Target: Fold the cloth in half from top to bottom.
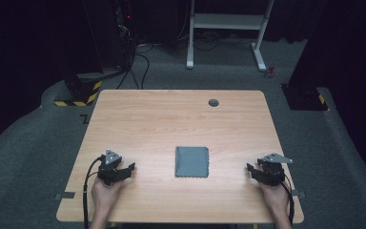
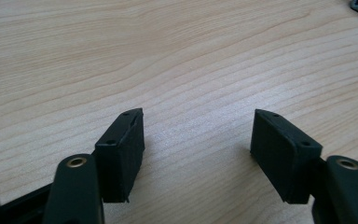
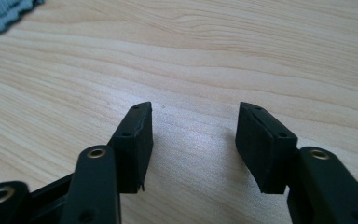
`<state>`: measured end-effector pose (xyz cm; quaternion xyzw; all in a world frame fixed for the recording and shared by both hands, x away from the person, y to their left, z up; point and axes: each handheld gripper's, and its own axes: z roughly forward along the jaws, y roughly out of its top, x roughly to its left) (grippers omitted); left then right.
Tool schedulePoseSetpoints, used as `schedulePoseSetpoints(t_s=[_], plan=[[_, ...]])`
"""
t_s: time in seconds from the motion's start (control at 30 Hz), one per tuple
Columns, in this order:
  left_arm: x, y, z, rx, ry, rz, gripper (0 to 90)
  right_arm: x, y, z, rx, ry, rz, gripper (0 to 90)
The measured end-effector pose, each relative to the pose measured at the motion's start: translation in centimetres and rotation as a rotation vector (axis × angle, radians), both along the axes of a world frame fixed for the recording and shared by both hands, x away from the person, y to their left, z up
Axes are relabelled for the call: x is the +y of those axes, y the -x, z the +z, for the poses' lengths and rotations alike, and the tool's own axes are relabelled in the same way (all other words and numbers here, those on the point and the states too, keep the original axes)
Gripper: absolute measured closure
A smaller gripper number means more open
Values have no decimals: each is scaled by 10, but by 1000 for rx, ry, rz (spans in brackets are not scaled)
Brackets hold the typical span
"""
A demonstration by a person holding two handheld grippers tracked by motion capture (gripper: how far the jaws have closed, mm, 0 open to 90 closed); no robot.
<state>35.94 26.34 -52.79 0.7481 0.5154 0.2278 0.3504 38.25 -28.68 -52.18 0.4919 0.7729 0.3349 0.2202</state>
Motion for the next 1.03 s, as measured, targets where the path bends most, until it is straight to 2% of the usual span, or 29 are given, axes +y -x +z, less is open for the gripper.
schedulePoseSetpoints(t_s=[0.2,0.33,0.47,0.73,0.8,0.87,1.03], plan=[[0,0,0,3,1,-6,311,1,1,0,6,4,-18,382],[2,0,0,9,31,-5,306,1,2,0,7,3,-16,370],[3,0,0,11,41,-5,303,1,1,0,6,5,-11,361],[2,0,0,10,35,-7,301,2,2,0,8,4,-12,358],[1,0,0,7,21,-4,302,2,2,0,6,7,-13,358],[-4,1,0,6,-26,-13,292,2,2,0,6,7,-14,357],[-5,0,0,4,-20,-20,286,2,1,0,7,6,-16,353]])
